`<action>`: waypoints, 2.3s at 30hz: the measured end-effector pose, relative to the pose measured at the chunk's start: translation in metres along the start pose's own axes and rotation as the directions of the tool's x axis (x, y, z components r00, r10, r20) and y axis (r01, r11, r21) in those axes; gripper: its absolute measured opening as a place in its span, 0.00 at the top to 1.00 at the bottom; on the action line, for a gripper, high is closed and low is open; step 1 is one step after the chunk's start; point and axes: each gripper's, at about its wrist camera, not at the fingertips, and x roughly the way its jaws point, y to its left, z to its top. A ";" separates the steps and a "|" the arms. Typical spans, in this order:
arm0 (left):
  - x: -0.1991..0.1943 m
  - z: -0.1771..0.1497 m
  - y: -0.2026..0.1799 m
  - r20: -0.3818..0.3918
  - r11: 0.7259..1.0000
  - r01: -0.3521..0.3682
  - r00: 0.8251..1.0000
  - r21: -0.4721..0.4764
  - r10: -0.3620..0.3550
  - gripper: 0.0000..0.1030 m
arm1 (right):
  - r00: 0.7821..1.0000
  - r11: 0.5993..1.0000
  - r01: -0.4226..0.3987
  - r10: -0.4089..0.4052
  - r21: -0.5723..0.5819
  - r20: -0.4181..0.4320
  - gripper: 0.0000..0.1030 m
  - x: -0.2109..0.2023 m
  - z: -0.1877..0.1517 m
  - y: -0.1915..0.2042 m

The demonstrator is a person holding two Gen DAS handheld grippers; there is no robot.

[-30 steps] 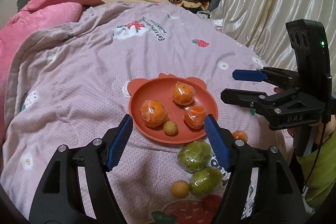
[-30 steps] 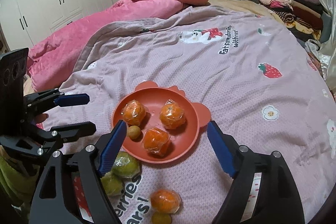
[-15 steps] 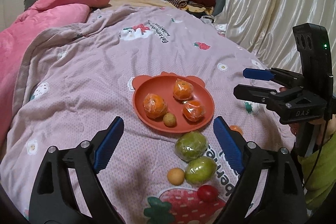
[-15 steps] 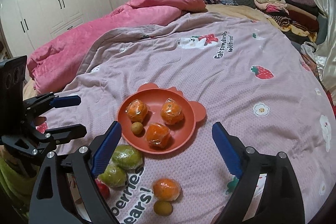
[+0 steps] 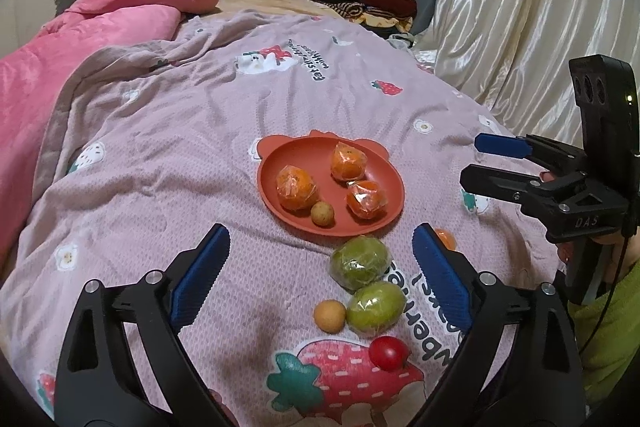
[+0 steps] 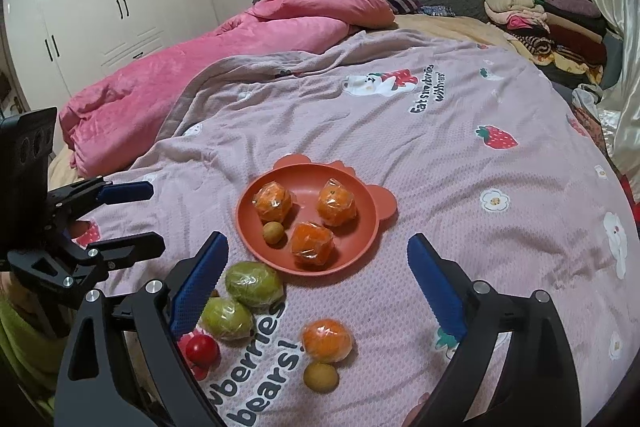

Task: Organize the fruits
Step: 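Withdraw both open tools from the plate toward the remaining fruit, then grasp a bagged orange with the right tool while the left tool grasps a bagged green pear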

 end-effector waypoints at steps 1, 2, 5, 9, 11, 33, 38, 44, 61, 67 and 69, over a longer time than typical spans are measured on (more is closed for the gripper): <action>-0.001 -0.001 0.000 0.000 1.000 -0.001 1.000 -0.002 0.001 0.16 | 1.000 1.000 -0.001 0.001 0.000 0.000 0.12 -0.001 -0.001 0.001; -0.002 -0.002 0.000 -0.001 1.000 -0.002 1.000 -0.005 0.002 0.16 | 1.000 1.000 -0.001 0.001 -0.001 0.001 0.12 -0.001 -0.001 0.001; -0.004 -0.005 0.000 -0.004 1.000 -0.006 1.000 -0.012 0.006 0.15 | 1.000 1.000 -0.003 0.003 -0.003 0.001 0.12 -0.003 -0.003 0.003; -0.007 -0.009 -0.002 -0.009 1.000 -0.008 1.000 -0.015 0.008 0.15 | 1.000 1.000 0.000 0.000 -0.008 -0.001 0.11 -0.008 -0.008 0.006; -0.008 -0.011 -0.003 -0.011 1.000 -0.009 1.000 -0.016 0.009 0.15 | 1.000 1.000 0.000 0.000 -0.007 -0.003 0.11 -0.009 -0.010 0.007; -0.026 -0.032 -0.017 -0.053 0.999 -0.030 0.998 -0.023 0.029 0.14 | 1.000 1.000 -0.015 0.015 -0.005 -0.005 0.10 -0.027 -0.035 0.008; -0.030 -0.035 -0.024 -0.059 0.999 -0.031 0.998 -0.015 0.031 0.14 | 1.000 1.000 -0.012 0.012 -0.003 0.003 0.10 -0.034 -0.039 0.007; -0.028 -0.041 -0.030 -0.082 1.000 -0.024 0.996 -0.011 0.023 0.14 | 1.000 1.000 -0.008 0.008 -0.001 0.000 0.10 -0.038 -0.045 0.005; -0.004 -0.063 -0.050 -0.180 1.000 0.006 0.984 0.012 -0.004 0.15 | 1.000 1.000 -0.011 0.012 0.018 -0.029 0.10 -0.034 -0.068 -0.002; 0.007 -0.065 -0.050 -0.207 1.000 0.017 0.978 0.007 -0.015 0.26 | 0.999 0.999 -0.020 0.021 0.027 -0.033 0.10 -0.029 -0.072 -0.006; 0.012 -0.067 -0.050 -0.223 1.000 0.026 0.975 0.005 -0.024 0.30 | 0.999 0.999 -0.022 0.023 0.031 -0.035 0.10 -0.027 -0.073 -0.008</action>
